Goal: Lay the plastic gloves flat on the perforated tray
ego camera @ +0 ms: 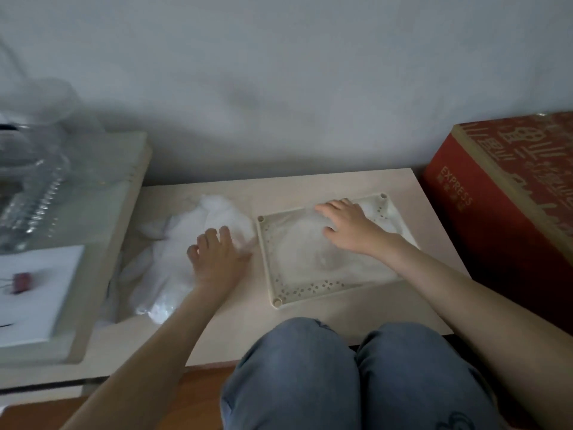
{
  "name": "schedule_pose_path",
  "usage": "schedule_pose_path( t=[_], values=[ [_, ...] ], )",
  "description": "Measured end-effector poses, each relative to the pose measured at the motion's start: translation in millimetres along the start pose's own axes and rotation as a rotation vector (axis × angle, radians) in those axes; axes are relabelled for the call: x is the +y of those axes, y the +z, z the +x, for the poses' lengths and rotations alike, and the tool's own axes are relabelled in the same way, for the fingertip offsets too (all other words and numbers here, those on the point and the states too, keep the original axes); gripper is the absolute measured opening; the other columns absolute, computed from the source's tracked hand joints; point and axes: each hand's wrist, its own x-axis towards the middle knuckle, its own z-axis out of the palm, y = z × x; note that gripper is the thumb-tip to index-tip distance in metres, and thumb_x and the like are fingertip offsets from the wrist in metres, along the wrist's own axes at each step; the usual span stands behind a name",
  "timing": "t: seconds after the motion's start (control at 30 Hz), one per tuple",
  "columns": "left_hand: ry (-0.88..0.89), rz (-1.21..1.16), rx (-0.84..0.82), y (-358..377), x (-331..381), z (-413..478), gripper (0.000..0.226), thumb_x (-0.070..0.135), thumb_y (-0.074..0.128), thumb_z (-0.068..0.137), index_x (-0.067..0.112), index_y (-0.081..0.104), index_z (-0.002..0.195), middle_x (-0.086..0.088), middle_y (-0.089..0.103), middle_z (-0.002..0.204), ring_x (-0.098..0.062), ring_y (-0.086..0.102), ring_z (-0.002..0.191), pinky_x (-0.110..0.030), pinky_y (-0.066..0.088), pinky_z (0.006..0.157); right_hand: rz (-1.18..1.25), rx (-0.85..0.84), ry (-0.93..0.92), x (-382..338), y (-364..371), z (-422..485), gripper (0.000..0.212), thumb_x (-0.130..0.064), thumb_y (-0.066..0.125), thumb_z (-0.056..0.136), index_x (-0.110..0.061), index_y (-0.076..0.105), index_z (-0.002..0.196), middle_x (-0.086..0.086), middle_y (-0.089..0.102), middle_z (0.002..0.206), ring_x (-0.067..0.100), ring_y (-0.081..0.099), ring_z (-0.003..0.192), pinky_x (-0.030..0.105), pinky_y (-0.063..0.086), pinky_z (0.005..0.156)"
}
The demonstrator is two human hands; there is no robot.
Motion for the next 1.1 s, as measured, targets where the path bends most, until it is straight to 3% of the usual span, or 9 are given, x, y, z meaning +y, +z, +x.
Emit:
schedule_pose_path(
  t=[0.17, 0.3, 0.43, 0.7, 0.77, 0.87, 0.97, 1.03, 1.1],
  values=[
    [0.02, -0.014, -0.052, -3.7, -24.9, -1.9, 0.026, 0.027, 0.041, 0.099, 0.009, 0.053, 0.114, -0.011, 0.06, 0.114, -0.029, 0.056, 0.107, -0.035, 0.043, 0.083, -0.034, -0.067, -0.12, -39.8, -3.7, 12.3, 0.043, -0.023, 0.045, 0.097, -0.017, 0.044, 0.139, 0.001, 0.044, 0.143, 0.022, 0.033, 0.131, 0.033, 0.026, 0.107],
    [-0.027, -0.178, -0.05, -14.4, -31.0, -1.7, 0.031, 0.026, 0.036, 0.102, 0.008, 0.061, 0.099, -0.013, 0.066, 0.1, -0.03, 0.061, 0.095, -0.03, 0.041, 0.069, -0.024, -0.147, -0.133, -55.8, -6.3, 14.1, 0.041, -0.027, 0.046, 0.097, -0.021, 0.046, 0.137, 0.001, 0.044, 0.143, 0.022, 0.032, 0.133, 0.034, 0.025, 0.108],
    [-0.085, -0.335, -0.018, -27.0, -38.1, -0.6, 0.027, 0.014, 0.038, 0.094, 0.009, 0.047, 0.069, -0.014, 0.062, 0.081, -0.03, 0.052, 0.072, -0.029, 0.035, 0.061, 0.074, -0.212, -0.097, -63.8, -12.4, 13.0, 0.042, -0.027, 0.049, 0.095, -0.021, 0.047, 0.137, 0.0, 0.044, 0.143, 0.019, 0.032, 0.134, 0.033, 0.025, 0.108],
    [-0.24, -0.844, 0.175, -65.1, -27.8, 4.5, 0.014, 0.014, 0.054, 0.088, 0.006, 0.051, 0.077, -0.001, 0.052, 0.069, -0.017, 0.045, 0.063, -0.029, 0.034, 0.053, 0.502, -0.135, 0.009, -72.9, -13.3, 20.8, 0.037, -0.021, 0.061, 0.089, -0.018, 0.057, 0.126, -0.002, 0.057, 0.125, 0.01, 0.053, 0.113, 0.019, 0.038, 0.091],
    [-0.227, -0.914, 0.167, -74.7, -23.6, 4.8, 0.022, 0.018, 0.059, 0.088, 0.009, 0.047, 0.072, 0.0, 0.049, 0.066, -0.015, 0.042, 0.059, -0.028, 0.035, 0.053, 0.683, -0.144, 0.057, -76.0, -13.5, 21.8, 0.033, -0.022, 0.062, 0.09, -0.018, 0.06, 0.123, -0.002, 0.061, 0.116, 0.009, 0.056, 0.107, 0.02, 0.041, 0.091],
    [-0.257, -1.04, 0.132, -86.9, -14.2, 6.8, 0.021, 0.022, 0.062, 0.088, 0.005, 0.055, 0.079, -0.006, 0.062, 0.074, -0.018, 0.054, 0.066, -0.032, 0.047, 0.06, 0.94, -0.174, 0.107, -80.1, -15.3, 22.9, 0.025, -0.023, 0.06, 0.093, -0.014, 0.061, 0.117, -0.003, 0.064, 0.103, 0.009, 0.058, 0.095, 0.026, 0.046, 0.087],
    [-0.21, -1.491, 0.003, -107.0, 3.0, 2.5, 0.014, 0.008, 0.051, 0.095, -0.003, 0.059, 0.091, -0.011, 0.068, 0.082, -0.017, 0.064, 0.068, -0.025, 0.056, 0.067, 1.269, -0.206, 0.203, -82.9, -15.9, 25.6, 0.018, -0.024, 0.056, 0.095, -0.008, 0.061, 0.104, 0.002, 0.065, 0.092, 0.014, 0.06, 0.083, 0.026, 0.049, 0.077],
    [-0.046, -1.781, -0.115, -120.6, 14.4, -1.1, 0.015, 0.004, 0.045, 0.099, -0.004, 0.057, 0.094, -0.011, 0.065, 0.078, -0.015, 0.066, 0.067, -0.027, 0.058, 0.07, 1.447, -0.283, 0.318, -81.1, -14.8, 27.3, 0.04, -0.04, 0.06, 0.09, -0.004, 0.058, 0.107, 0.01, 0.065, 0.098, 0.019, 0.062, 0.086, 0.026, 0.052, 0.074],
    [0.065, -2.005, -0.219, -128.1, 24.4, -2.0, 0.023, 0.006, 0.04, 0.101, -0.002, 0.056, 0.086, -0.007, 0.063, 0.069, -0.012, 0.065, 0.063, -0.024, 0.056, 0.07, 1.594, -0.394, 0.355, -76.4, -10.4, 26.7, 0.077, -0.058, 0.065, 0.076, 0.0, 0.051, 0.125, 0.016, 0.061, 0.118, 0.024, 0.061, 0.104, 0.029, 0.054, 0.081]
  ],
)
